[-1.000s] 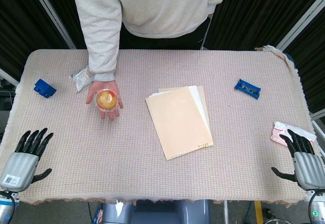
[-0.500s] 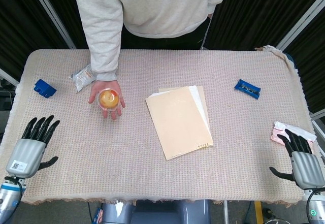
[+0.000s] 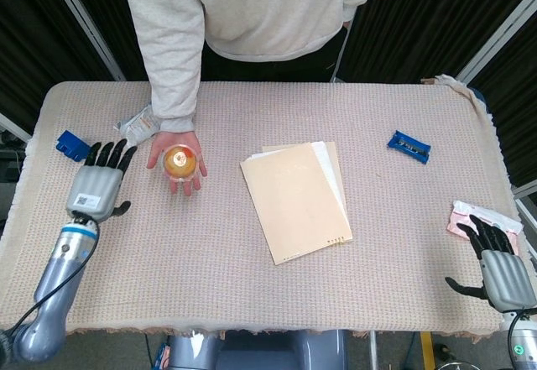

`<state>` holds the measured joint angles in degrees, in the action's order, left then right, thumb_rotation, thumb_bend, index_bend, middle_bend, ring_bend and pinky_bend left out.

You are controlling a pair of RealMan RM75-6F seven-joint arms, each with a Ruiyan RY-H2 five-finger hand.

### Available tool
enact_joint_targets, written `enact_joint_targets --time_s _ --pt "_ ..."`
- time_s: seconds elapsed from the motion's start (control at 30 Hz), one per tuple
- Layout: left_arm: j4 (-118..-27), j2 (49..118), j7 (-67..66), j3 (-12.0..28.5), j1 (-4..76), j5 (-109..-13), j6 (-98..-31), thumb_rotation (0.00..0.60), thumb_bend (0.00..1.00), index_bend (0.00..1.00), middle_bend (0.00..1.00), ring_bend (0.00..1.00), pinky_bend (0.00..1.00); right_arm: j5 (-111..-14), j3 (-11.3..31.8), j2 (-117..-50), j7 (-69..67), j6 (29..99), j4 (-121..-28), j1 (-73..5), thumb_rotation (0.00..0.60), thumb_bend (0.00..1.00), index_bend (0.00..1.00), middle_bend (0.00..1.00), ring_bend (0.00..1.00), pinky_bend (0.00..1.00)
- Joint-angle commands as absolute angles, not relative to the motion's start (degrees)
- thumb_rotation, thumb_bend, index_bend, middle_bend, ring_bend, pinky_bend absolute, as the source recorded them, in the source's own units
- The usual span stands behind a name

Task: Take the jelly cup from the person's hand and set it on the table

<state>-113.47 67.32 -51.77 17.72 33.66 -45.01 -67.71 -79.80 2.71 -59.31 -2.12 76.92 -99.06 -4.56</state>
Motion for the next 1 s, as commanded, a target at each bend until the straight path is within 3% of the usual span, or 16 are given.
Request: enact_joint_targets --time_s 0.03,0.33,0.7,0.8,1.0 --pt "-110.45 74.67 -61.94 22.28 44.21 -33.37 -69.08 0.600 0.27 0.10 0.00 0.00 0.05 -79.76 2.70 -59.23 -2.30 76.77 -99.08 -4.61 0.600 0.07 0.13 0.00 0.00 0.00" --pt "-100.98 84.90 -67.92 23.45 54.87 -24.07 -73.15 0.600 0.27 0.16 0.00 0.02 0.12 -79.51 2.64 -58.74 -3.71 76.34 -98.80 -4.63 0.600 0.07 0.13 0.00 0.00 0.00" --pt "-94.98 88.60 -69.71 22.17 58.71 -19.71 -76.27 0.600 0.28 0.24 0.05 0.09 0.19 -78.85 2.79 -58.30 -4.74 76.26 -98.47 -4.47 0.600 0.07 0.13 0.00 0.00 0.00" --pt "-94.48 88.75 -69.43 21.55 58.76 -19.36 -76.29 0.600 0.33 0.32 0.13 0.14 0.24 -78.95 2.70 -58.26 -4.58 76.33 -98.64 -4.42 0.600 0.07 0.13 0.00 0.00 0.00" --pt "-92.57 90.34 -66.31 19.92 58.40 -21.71 -76.35 0.600 0.49 0.68 0.46 0.42 0.49 -78.92 2.69 -58.29 -4.27 76.54 -98.84 -4.32 0.600 0.07 0.13 0.00 0.00 0.00"
